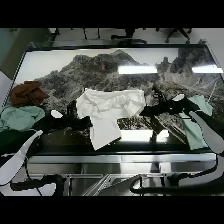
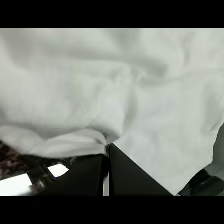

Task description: Fold the shirts.

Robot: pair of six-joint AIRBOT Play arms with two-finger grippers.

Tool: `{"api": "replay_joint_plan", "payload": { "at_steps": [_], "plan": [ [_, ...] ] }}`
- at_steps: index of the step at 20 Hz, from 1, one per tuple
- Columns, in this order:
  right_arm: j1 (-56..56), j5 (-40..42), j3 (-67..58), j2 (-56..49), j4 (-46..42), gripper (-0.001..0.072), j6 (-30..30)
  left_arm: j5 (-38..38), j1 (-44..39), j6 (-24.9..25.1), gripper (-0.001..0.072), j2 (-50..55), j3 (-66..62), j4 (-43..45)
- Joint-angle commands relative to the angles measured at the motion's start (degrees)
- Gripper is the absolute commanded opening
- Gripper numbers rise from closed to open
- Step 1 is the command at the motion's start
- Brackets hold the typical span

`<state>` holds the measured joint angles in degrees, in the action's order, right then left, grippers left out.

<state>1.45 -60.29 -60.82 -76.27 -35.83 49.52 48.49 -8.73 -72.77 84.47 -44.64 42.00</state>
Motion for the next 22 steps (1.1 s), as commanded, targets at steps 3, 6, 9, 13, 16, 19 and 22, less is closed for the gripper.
{"api": "replay_joint_plan", "payload": {
  "at_steps": [3,6,9,13,16,19,22],
  "plan": [
    [4.1,-6.8,-1.9,8.2,7.3,0.0024,-1.8,9.8,0.5,1.8,0.0012,0.7,-11.4,0.1],
    [10.9,-11.1,-9.9,16.0,13.9,0.0024,-1.8,13.7,3.6,1.2,0.0012,-9.4,-23.3,0.0],
    [19.0,-11.7,-22.4,21.9,25.1,0.0024,-1.6,16.2,7.6,-0.5,0.0012,-18.1,-41.8,0.0],
    [28.8,-10.0,-40.9,26.6,34.9,0.0024,-1.6,14.5,12.0,-1.3,0.0012,-26.2,-66.8,0.4],
    [32.5,-4.5,-50.9,28.7,34.3,0.0025,-1.6,12.3,17.6,-2.4,0.0012,-31.1,-76.6,3.7],
    [32.5,-5.4,-53.5,29.9,34.3,0.0025,0.3,11.1,25.1,-2.3,0.0012,-37.0,-73.0,4.5],
    [32.5,-12.4,-52.7,28.7,34.0,0.0025,1.6,12.7,29.4,-1.7,0.0012,-41.1,-63.5,4.2]
  ]
}}
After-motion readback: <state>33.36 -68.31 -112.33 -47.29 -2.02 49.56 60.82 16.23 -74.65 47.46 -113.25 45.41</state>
